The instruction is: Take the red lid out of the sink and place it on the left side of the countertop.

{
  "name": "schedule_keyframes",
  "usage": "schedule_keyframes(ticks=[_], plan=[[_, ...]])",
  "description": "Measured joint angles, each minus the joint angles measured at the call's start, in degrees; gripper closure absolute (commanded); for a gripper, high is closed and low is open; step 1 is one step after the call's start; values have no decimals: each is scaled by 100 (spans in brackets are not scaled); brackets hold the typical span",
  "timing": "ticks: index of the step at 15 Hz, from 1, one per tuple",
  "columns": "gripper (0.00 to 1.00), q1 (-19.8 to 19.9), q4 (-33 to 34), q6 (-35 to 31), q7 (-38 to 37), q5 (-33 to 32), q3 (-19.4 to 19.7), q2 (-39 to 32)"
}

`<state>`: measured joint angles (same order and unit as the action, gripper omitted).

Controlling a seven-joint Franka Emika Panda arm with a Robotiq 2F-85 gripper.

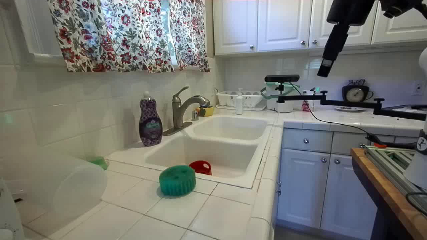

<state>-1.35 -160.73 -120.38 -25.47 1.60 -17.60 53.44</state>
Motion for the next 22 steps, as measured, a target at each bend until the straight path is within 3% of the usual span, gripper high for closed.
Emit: schedule_keyframes(ticks=[15, 22], plan=[[0, 14, -9, -111, 0, 0, 22, -47], [0, 680, 40, -1844, 7, -235, 150, -880]])
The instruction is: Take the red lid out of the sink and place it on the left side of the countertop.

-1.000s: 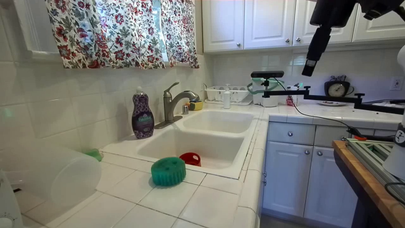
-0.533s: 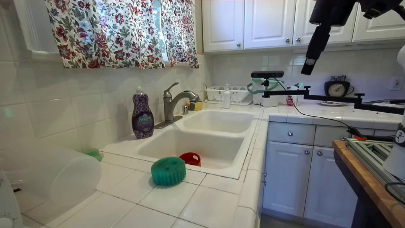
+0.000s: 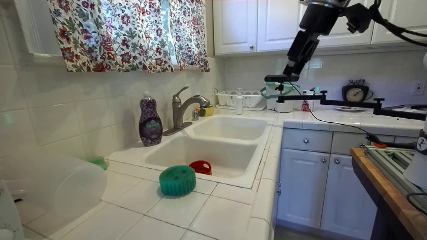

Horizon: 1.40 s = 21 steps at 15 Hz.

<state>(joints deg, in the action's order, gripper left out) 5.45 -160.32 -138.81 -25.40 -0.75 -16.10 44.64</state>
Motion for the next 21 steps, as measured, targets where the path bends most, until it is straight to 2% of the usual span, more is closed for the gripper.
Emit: schedule_keyframes(ticks=[4, 8, 12, 15, 18, 21], plan=[[0, 774, 308, -810, 1, -437, 198, -849], [0, 1378, 894, -997, 1, -804, 414, -1628], [0, 1402, 1740, -910, 63, -810, 821, -2530], [0, 1347, 2323, -699, 63, -810, 964, -3125], [0, 1306, 2387, -645, 61, -810, 968, -3188], [0, 1182, 2385, -686, 16, -893, 1138, -3267]])
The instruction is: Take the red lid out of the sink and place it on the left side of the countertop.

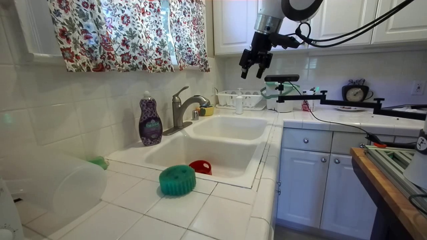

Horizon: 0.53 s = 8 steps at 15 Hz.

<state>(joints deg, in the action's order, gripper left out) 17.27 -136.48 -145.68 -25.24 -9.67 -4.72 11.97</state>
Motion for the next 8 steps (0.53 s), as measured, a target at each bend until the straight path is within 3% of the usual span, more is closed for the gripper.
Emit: schedule_keyframes(ticks=[4, 8], plan=[[0, -155, 180, -577, 88, -25, 314, -680], [0, -479, 808, -1136, 101, -393, 519, -1643]])
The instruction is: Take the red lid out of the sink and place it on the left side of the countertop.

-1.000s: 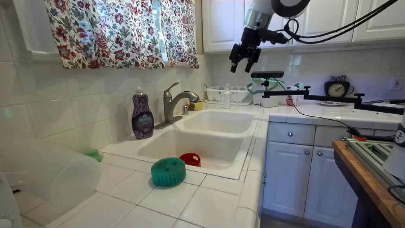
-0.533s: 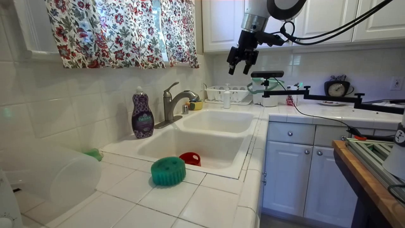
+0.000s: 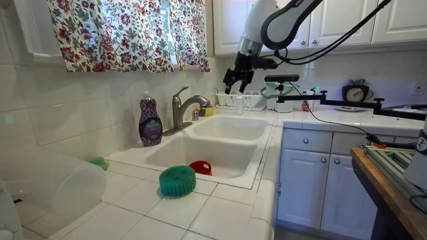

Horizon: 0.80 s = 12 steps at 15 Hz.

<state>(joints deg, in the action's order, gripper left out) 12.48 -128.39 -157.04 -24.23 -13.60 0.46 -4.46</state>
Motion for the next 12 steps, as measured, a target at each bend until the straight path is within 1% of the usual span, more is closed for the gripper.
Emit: schedule_keyframes(ticks=[5, 8, 10, 12], plan=[[0, -794, 728, -3, -57, -82, 269, -1026], [0, -1230, 990, 70, -255, -155, 653, -1355], [0, -1346, 1075, 90, -281, -159, 796, -1425], [0, -1374, 1087, 114, -285, -159, 828, -1424]])
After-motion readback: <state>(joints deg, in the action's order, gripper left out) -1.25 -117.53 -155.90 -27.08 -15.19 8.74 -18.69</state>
